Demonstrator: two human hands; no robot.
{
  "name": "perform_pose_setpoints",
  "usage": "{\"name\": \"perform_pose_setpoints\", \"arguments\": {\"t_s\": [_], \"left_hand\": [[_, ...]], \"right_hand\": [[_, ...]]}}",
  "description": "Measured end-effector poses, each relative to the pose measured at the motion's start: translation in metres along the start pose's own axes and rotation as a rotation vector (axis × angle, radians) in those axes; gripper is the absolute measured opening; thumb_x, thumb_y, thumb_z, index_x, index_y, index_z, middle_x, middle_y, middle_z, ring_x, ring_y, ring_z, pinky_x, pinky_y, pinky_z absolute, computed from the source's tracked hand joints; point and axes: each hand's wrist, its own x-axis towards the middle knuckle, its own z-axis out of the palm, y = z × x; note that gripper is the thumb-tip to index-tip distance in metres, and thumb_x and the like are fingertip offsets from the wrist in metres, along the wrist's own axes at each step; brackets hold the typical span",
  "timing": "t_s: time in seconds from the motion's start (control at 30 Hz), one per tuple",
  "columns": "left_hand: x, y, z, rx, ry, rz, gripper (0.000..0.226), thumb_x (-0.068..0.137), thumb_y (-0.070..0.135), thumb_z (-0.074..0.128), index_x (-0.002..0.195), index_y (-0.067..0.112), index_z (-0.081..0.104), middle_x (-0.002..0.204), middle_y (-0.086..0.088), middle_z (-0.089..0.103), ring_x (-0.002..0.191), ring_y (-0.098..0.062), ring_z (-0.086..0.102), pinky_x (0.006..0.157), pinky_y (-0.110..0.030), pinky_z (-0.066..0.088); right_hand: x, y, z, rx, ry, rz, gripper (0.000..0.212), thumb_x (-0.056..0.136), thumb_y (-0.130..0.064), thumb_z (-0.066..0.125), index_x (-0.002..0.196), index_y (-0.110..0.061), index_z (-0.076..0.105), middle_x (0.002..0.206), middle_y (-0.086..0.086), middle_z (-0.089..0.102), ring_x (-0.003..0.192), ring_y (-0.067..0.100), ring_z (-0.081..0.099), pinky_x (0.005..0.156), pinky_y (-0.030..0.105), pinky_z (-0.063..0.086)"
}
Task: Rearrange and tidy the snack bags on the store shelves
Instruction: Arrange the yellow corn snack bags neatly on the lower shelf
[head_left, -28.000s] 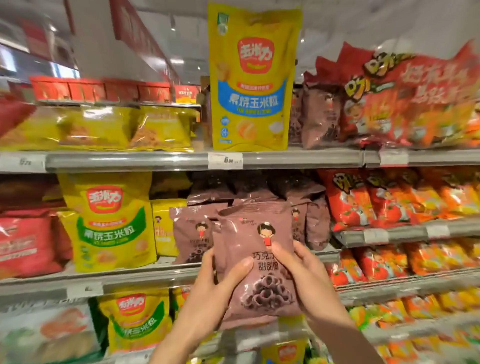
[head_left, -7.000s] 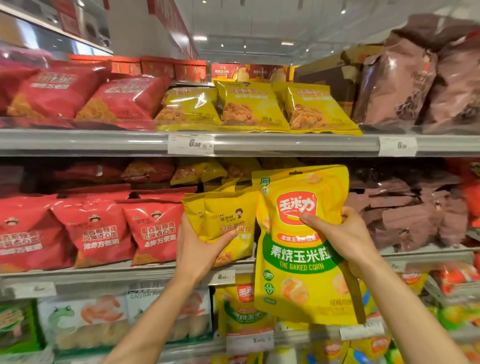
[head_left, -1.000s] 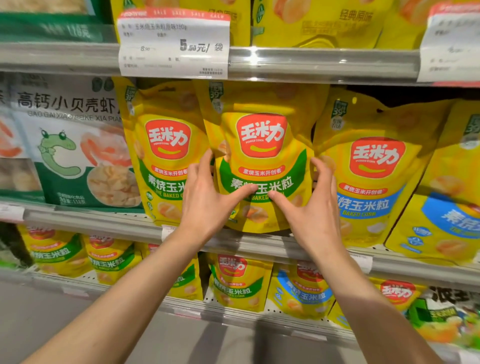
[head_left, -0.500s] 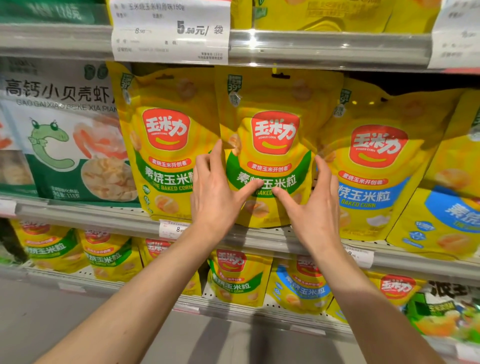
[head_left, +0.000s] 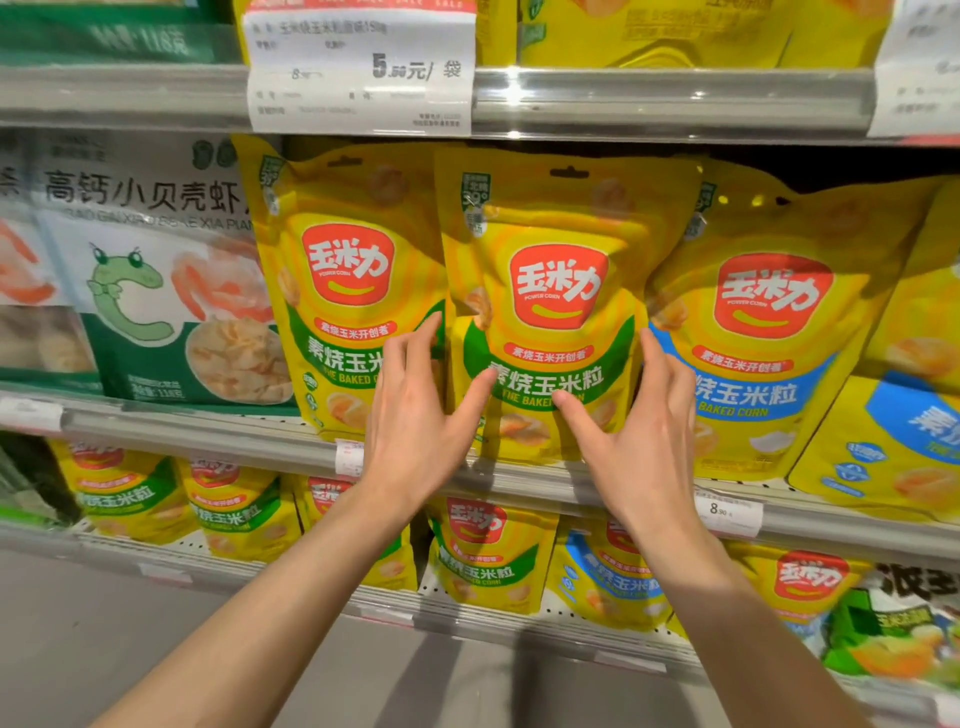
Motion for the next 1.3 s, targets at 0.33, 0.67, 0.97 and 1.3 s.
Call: {"name": "perform_pose_setpoints", "arguments": {"t_s": [0.33,0.67,0.97,1.3], "left_hand": [[0.014,-0.052,-0.028,0.179,0.164,-0.082,0.111,0.079,0.061,0.077,0.163,0.028,0.012,0.169,-0.014,0.007,0.156,-0.037,0.012,0.121,-0.058,0.022],[0.023,-0.067,-0.023,0.153,0.113,-0.051,0.122,0.075,0.063,0.08,0.164,0.034,0.0,0.172,-0.006,-0.007,0.159,-0.032,0.005,0.124,-0.05,0.017],[0.02,-0.065,-0.032,0.224,0.074,-0.041,0.119,0.078,0.065,0.075,0.163,0.034,-0.002,0.172,-0.01,-0.006,0.158,-0.035,0.007,0.121,-0.056,0.023],[0.009,-0.021,-0.022,0.353,0.04,0.441,0.074,0.092,0.014,0.069,0.159,0.019,0.036,0.168,-0.016,0.022,0.149,-0.037,0.031,0.116,-0.053,0.037]], "right_hand": [[0.004,-0.048,0.03,-0.074,0.019,-0.023,0.132,0.071,-0.084,0.062,0.164,-0.022,-0.008,0.173,0.016,-0.003,0.16,0.035,0.003,0.128,0.055,0.018],[0.009,-0.048,0.048,-0.069,0.073,0.034,0.138,0.069,-0.077,0.074,0.164,-0.021,-0.008,0.173,0.017,-0.003,0.16,0.035,0.0,0.127,0.057,0.015],[0.006,-0.056,0.046,-0.12,0.04,0.012,0.138,0.068,-0.078,0.075,0.164,-0.021,-0.007,0.173,0.018,0.0,0.16,0.035,0.002,0.126,0.058,0.014],[0.002,-0.036,0.014,-0.076,-0.016,-0.067,0.109,0.086,-0.072,0.057,0.166,-0.019,0.003,0.174,0.011,0.005,0.161,0.028,0.005,0.129,0.048,0.014]]}}
